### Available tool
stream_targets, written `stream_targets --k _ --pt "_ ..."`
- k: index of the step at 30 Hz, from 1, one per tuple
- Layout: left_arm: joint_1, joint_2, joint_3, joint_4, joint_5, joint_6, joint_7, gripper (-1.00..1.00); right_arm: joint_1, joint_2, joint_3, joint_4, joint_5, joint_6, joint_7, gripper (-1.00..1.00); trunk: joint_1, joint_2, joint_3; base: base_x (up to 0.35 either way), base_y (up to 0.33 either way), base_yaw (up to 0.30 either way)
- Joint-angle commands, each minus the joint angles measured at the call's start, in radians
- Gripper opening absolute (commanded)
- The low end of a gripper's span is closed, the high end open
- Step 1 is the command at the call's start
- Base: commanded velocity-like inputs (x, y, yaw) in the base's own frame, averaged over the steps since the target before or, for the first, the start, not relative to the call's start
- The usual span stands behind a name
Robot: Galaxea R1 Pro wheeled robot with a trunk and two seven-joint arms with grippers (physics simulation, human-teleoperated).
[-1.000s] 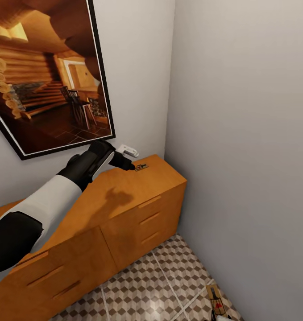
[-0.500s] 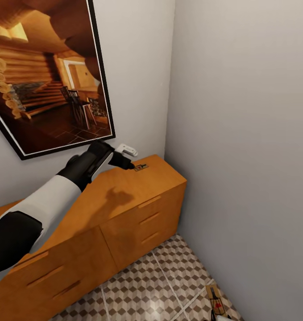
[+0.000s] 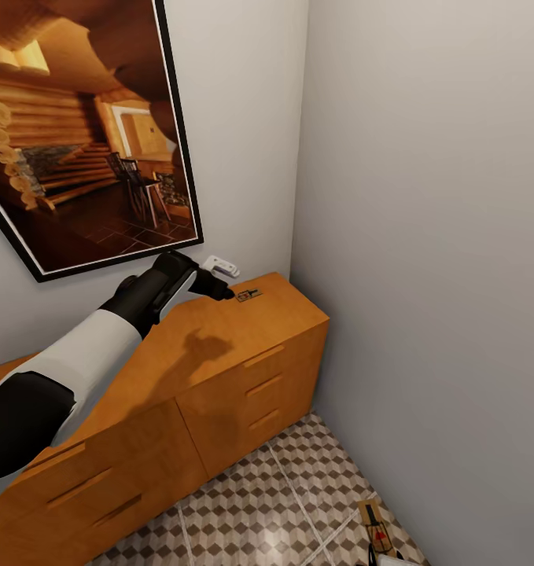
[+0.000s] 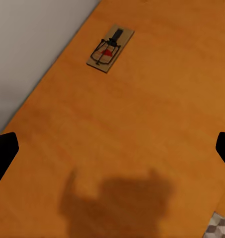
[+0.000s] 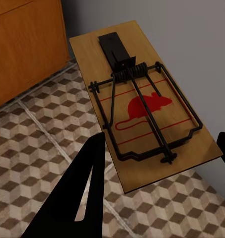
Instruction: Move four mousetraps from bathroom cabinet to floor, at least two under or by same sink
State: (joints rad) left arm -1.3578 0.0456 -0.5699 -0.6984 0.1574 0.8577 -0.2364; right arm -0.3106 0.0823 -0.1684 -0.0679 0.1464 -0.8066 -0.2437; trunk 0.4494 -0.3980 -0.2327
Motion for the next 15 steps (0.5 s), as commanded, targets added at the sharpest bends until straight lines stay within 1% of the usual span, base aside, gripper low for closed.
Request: stream_targets --k 1,4,9,11,15 --pt "-0.001 0.002 -0.005 -0.001 0.01 -0.002 0.004 1.0 -0.001 0.0 -0.006 0.0 0.011 -0.002 -0.009 -1.0 0.001 -0.002 -0.002 0.0 0.0 0.0" --pt "-0.001 0.001 -0.006 0.004 0.012 -0.042 0.002 1.0 -0.001 0.0 -0.006 0.0 0.011 -0.002 -0.01 -1.0 0.001 -0.002 -0.002 0.0 0.0 0.0" --pt "-0.002 0.0 -0.007 0.027 0.014 -0.054 0.0 1.0 -0.001 0.0 -0.006 0.001 0.012 -0.002 -0.01 -1.0 0.001 -0.002 -0.002 0.013 0.0 0.0" --pt "-0.002 -0.001 -0.007 0.039 0.014 -0.056 0.0 1.0 -0.001 0.0 -0.006 0.001 0.012 -0.002 -0.01 -1.0 0.001 -0.002 -0.002 0.11 0.0 0.0" --pt "-0.002 -0.002 -0.007 0.052 0.014 -0.057 0.0 1.0 -0.001 0.0 -0.006 0.001 0.012 -0.002 -0.01 -1.0 0.001 -0.002 -0.002 0.228 0.0 0.0"
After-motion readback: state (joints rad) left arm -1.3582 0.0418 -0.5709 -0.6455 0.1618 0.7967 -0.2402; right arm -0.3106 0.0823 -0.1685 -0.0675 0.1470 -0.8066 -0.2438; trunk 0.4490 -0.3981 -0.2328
